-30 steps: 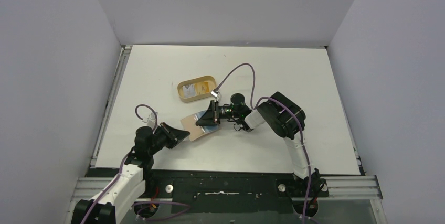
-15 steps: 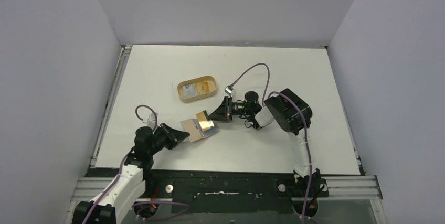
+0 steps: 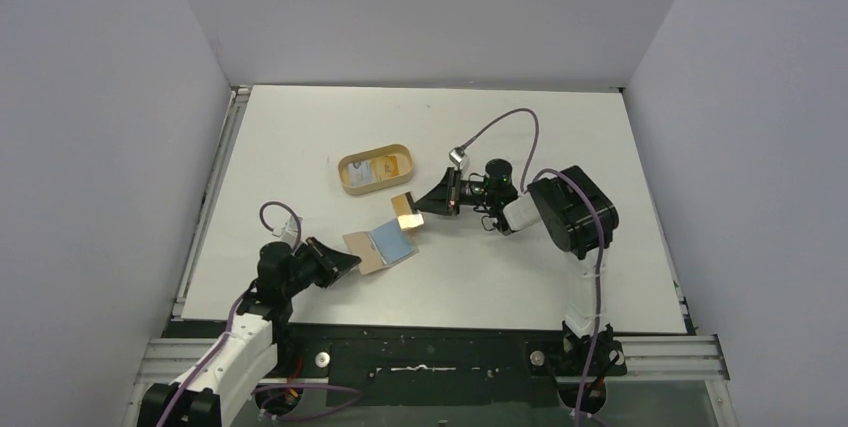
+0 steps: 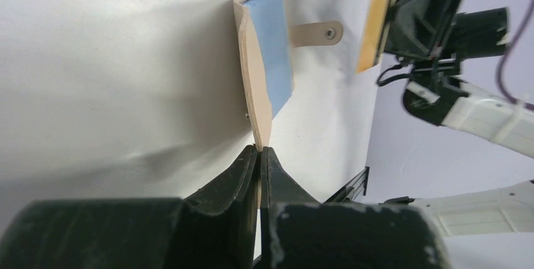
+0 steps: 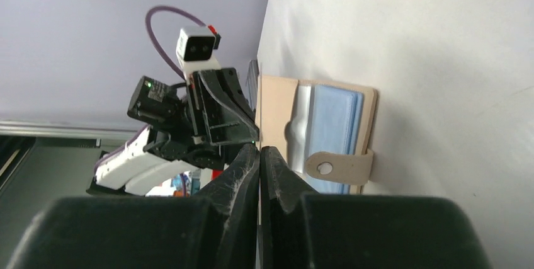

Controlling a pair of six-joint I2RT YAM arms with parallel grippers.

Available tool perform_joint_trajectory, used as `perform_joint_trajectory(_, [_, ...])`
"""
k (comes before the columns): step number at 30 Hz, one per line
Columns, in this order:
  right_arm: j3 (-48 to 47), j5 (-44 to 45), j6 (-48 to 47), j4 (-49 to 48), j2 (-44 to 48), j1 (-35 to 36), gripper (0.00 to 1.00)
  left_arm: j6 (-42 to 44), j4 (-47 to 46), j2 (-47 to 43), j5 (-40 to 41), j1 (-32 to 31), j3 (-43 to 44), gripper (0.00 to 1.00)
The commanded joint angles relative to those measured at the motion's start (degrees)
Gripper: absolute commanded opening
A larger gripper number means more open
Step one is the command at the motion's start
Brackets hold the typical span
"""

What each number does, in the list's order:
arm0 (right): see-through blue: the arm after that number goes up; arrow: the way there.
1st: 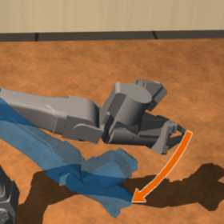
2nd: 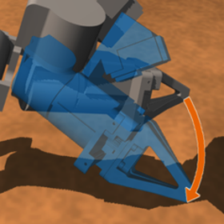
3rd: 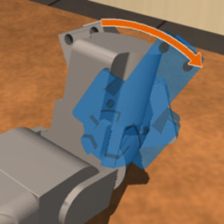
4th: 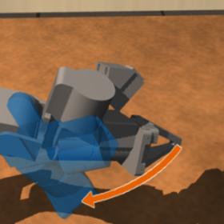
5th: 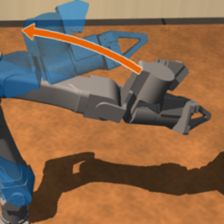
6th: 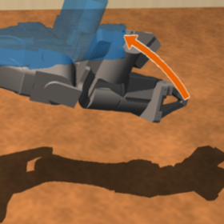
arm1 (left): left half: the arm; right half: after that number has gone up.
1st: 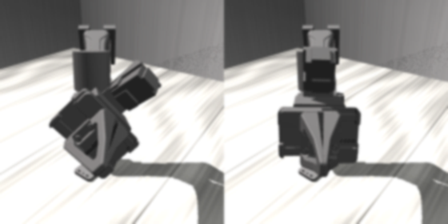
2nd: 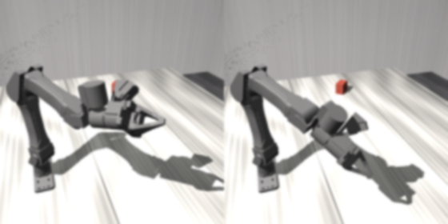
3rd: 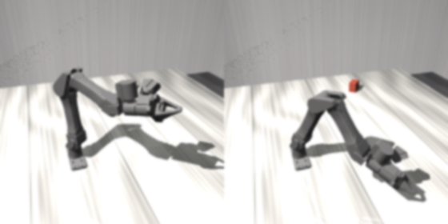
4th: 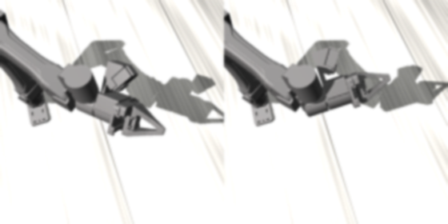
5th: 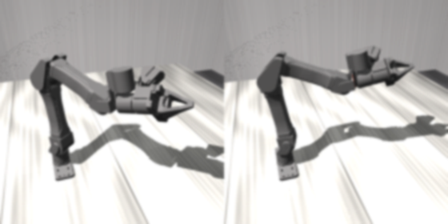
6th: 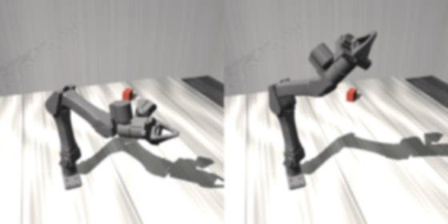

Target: Take the credit cards out of the card holder

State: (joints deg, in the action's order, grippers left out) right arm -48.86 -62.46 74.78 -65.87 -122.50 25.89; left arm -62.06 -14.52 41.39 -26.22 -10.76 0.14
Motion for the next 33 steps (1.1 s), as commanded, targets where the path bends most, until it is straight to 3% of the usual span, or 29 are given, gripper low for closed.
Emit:
perform_joint_trajectory(1, [-6.6,0.3,-13.6,17.6,8.7,-1.2,0.00,4.9,5.3,-0.8,1.3,0.4,0.7,0.00])
perform_joint_trajectory(5, [-20.1,6.1,-35.1,53.6,10.3,-0.7,0.00,9.8,14.2,-2.2,4.2,0.4,4.3,0.00])
perform_joint_trajectory(9, [-31.6,11.2,-40.7,67.6,7.8,-0.7,0.00,13.5,21.3,-1.8,6.7,0.5,7.4,0.11])
perform_joint_trajectory(11, [-36.1,13.7,-41.1,71.2,6.4,-0.5,0.00,15.6,24.7,-0.9,8.4,0.5,9.6,0.12])
perform_joint_trajectory(14, [-43.0,17.2,-42.1,76.1,4.0,0.1,0.00,18.1,27.8,0.0,9.6,0.5,12.5,0.27])
perform_joint_trajectory(17, [-48.1,19.1,-41.7,78.9,1.2,0.9,0.00,19.7,29.9,0.5,10.8,0.5,15.0,0.47])
perform_joint_trajectory(21, [-55.0,21.8,-41.0,82.1,-2.9,1.9,0.00,19.6,30.4,0.9,12.4,0.6,16.1,0.82])
perform_joint_trajectory(24, [-59.6,23.7,-40.0,83.6,-6.3,2.7,0.00,19.1,30.5,0.6,13.8,0.7,16.2,0.87])
perform_joint_trajectory(33, [-67.5,25.7,-36.5,82.5,-13.2,4.5,0.00,18.6,31.5,-1.9,13.5,0.7,15.2,0.88])
